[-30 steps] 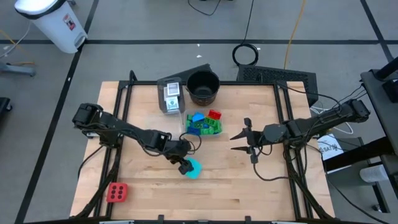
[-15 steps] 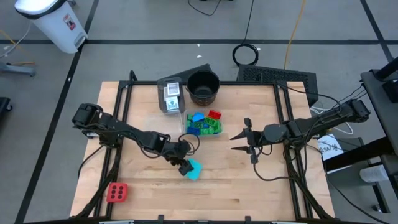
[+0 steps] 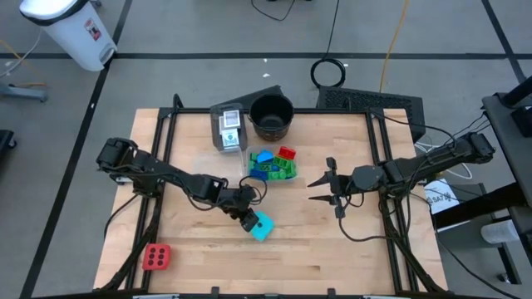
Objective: Pick & Place Toys
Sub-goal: Put the blue dice into the left transparent bin
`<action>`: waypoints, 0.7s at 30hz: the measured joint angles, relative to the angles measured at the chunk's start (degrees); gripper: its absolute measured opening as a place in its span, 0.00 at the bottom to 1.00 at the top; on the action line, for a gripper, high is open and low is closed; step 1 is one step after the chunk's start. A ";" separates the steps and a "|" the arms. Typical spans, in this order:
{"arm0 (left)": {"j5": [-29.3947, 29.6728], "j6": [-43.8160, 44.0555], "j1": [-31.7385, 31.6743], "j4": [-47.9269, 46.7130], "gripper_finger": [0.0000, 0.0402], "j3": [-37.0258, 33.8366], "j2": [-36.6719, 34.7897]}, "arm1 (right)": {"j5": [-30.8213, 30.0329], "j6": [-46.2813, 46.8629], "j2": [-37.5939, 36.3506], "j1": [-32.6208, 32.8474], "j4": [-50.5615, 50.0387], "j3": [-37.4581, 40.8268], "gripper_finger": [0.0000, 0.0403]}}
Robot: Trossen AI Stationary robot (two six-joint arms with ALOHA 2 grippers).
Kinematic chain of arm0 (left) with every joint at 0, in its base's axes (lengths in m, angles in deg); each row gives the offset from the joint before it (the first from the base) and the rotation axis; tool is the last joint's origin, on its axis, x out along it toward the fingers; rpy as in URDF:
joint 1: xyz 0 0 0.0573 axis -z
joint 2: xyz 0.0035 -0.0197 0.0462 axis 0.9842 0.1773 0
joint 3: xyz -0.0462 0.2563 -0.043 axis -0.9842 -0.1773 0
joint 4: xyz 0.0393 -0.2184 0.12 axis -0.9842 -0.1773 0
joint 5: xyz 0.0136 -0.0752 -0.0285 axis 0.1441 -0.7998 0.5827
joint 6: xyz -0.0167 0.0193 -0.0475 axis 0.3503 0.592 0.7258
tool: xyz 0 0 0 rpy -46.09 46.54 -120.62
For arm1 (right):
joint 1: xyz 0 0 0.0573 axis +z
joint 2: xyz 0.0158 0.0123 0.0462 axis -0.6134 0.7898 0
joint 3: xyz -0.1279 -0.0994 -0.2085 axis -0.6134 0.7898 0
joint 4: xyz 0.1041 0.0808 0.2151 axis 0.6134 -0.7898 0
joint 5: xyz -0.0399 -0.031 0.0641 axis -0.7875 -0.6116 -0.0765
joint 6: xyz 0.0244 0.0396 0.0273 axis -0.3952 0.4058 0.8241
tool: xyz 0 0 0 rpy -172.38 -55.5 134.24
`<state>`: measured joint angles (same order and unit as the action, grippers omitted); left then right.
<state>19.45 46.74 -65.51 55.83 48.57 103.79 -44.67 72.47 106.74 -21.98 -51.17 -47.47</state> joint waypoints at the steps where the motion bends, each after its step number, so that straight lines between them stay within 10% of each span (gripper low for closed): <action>1: 0.14 -0.15 0.00 0.30 0.12 0.00 -0.01 | 0.00 0.00 0.00 0.00 0.00 0.00 0.35; 21: 12.43 -5.32 1.67 -14.03 0.03 8.52 -10.53 | -0.02 0.00 0.02 0.00 -0.09 -0.07 0.33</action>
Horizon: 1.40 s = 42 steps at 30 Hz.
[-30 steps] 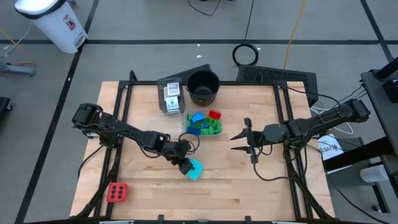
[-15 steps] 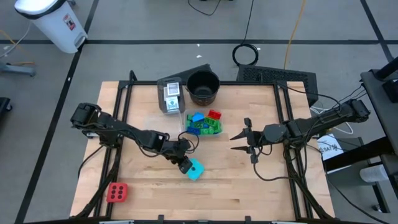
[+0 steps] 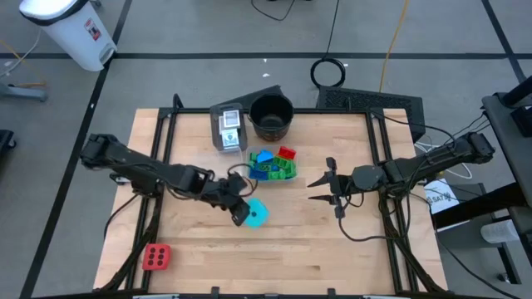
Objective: Pick & Place Toys
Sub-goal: Put the blue dice into the left transparent bin
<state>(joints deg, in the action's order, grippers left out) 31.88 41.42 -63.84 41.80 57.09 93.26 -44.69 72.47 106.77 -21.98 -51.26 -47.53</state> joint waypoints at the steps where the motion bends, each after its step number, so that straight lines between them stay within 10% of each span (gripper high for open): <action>1: 1.28 -0.18 0.12 -2.87 0.03 1.11 -0.88 | 0.00 0.01 -0.01 0.00 -0.08 0.00 0.33; 16: 25.60 5.97 -0.60 -48.63 0.02 9.27 -12.66 | 0.02 0.48 -0.02 0.00 0.04 0.00 0.33; 42: 27.59 -24.88 -1.94 -38.26 0.17 -14.70 -12.48 | 0.02 0.22 -0.02 0.00 0.07 0.00 0.32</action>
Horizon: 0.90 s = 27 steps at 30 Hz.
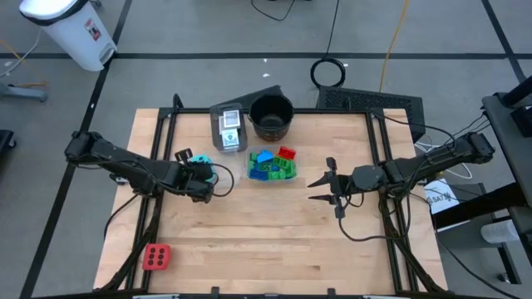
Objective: Pick & Place Toys
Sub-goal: Put the blue dice into the left transparent bin
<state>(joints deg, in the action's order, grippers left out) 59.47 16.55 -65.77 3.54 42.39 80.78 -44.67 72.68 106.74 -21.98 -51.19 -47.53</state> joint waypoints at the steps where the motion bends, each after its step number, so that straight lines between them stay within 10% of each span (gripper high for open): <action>1: -0.11 0.11 0.01 0.06 0.18 -0.01 -0.02 | -0.02 -0.16 0.00 0.00 0.00 0.00 0.32; 12: 0.26 2.26 -0.02 1.07 0.32 -0.01 -0.02 | 0.00 -0.24 0.00 0.00 -0.02 0.00 0.32; 27: -2.03 1.25 -0.13 0.36 0.76 1.56 -0.02 | 0.00 -0.24 0.00 -0.01 -0.04 0.01 0.32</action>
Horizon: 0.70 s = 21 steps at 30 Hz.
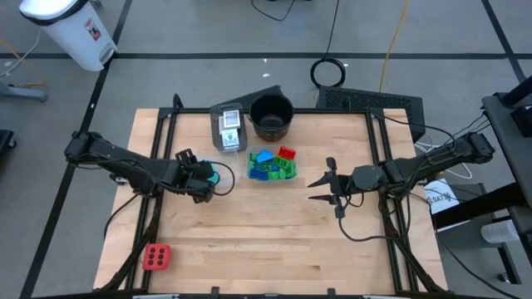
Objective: Pick & Place Toys
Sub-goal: Put the blue dice into the left transparent bin, then put the red dice into the left transparent bin
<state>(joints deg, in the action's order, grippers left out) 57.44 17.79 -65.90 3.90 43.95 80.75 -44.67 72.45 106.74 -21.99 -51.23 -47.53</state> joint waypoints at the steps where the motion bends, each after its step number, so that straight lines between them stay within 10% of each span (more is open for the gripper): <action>1: -0.57 0.64 0.00 -0.71 0.77 0.87 0.00 | 0.00 0.00 0.00 0.00 0.00 0.00 0.32; 8: -9.63 7.00 0.00 -9.00 0.80 10.41 -0.04 | 0.00 0.14 0.00 -0.01 0.00 0.01 0.32; 15: -41.49 22.16 6.13 -10.02 0.79 13.25 -0.06 | 0.13 1.16 0.00 0.01 -0.52 0.01 0.32; 21: -56.36 38.40 21.44 0.07 0.53 11.64 2.70 | 0.17 3.05 0.02 0.01 -3.05 0.01 0.32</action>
<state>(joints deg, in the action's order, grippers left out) 1.07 56.19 -44.46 3.97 55.59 83.45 -44.50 75.50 106.77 -21.98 -54.29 -47.51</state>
